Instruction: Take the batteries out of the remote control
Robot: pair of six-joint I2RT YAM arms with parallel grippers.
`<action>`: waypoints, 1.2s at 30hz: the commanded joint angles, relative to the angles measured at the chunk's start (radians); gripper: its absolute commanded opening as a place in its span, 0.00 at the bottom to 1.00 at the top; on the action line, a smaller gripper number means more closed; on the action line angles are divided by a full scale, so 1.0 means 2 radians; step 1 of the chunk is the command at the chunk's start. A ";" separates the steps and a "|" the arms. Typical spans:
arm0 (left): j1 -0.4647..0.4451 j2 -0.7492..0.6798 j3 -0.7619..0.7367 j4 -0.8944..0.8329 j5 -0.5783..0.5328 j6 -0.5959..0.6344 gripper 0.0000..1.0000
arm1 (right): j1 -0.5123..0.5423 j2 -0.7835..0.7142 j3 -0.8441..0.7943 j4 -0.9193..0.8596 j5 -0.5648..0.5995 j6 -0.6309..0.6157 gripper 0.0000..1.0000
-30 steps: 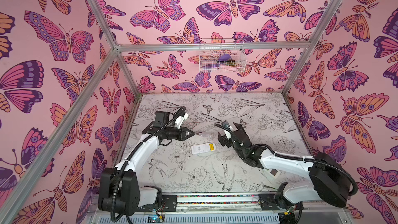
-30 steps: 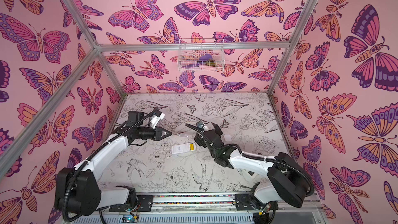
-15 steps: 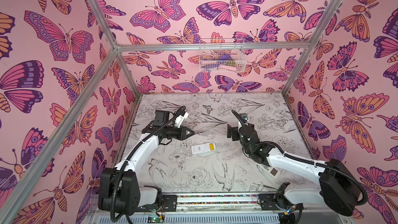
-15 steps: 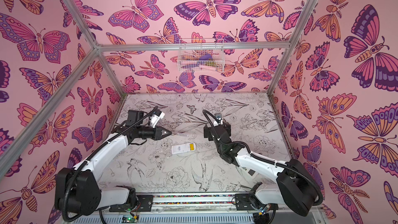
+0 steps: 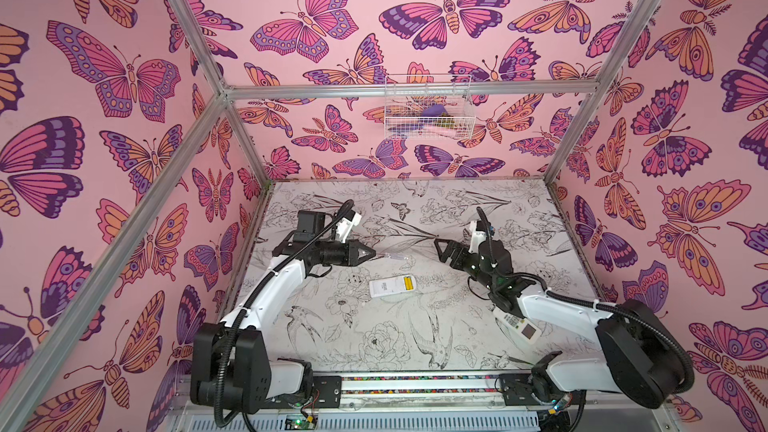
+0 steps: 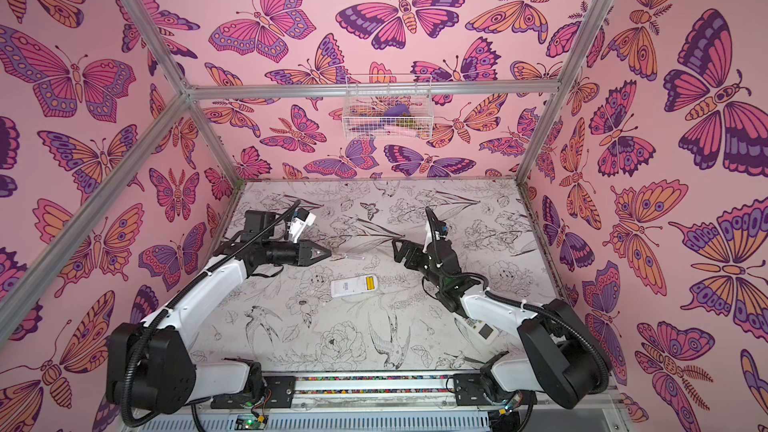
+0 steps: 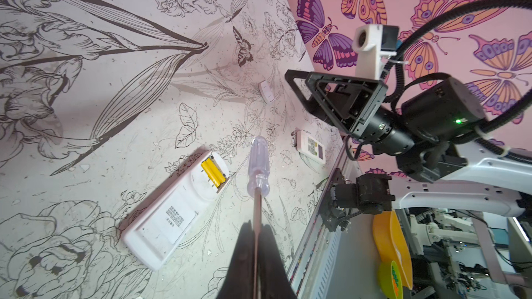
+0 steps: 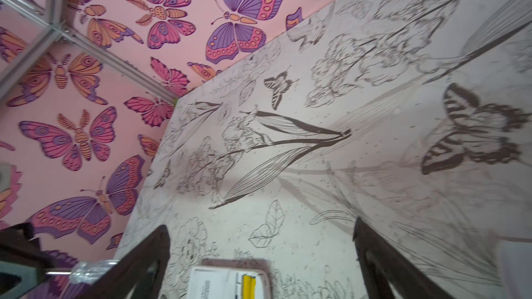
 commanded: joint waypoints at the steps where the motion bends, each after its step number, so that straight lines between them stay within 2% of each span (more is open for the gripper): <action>1: 0.003 0.004 -0.006 0.040 0.039 -0.027 0.00 | -0.001 0.036 0.017 0.108 -0.099 0.058 0.99; 7: 0.003 0.007 -0.010 0.052 0.066 -0.034 0.00 | -0.008 0.120 0.042 0.221 -0.203 0.113 0.99; 11: 0.003 0.007 -0.009 0.065 0.079 -0.058 0.00 | -0.011 0.189 0.050 0.350 -0.247 0.183 0.90; 15: 0.003 0.011 -0.013 0.074 0.077 -0.059 0.00 | -0.011 0.229 0.063 0.419 -0.275 0.232 0.83; 21: 0.007 0.012 -0.008 0.064 0.077 -0.049 0.00 | -0.011 0.221 0.076 0.420 -0.300 0.234 0.81; 27: 0.011 0.015 -0.004 0.069 0.080 -0.067 0.00 | -0.008 0.220 0.079 0.420 -0.328 0.243 0.80; 33: 0.012 0.014 -0.025 0.141 0.110 -0.140 0.00 | 0.008 0.232 0.096 0.419 -0.338 0.257 0.77; 36: 0.012 0.018 -0.039 0.174 0.101 -0.161 0.00 | 0.023 0.232 0.109 0.420 -0.356 0.247 0.76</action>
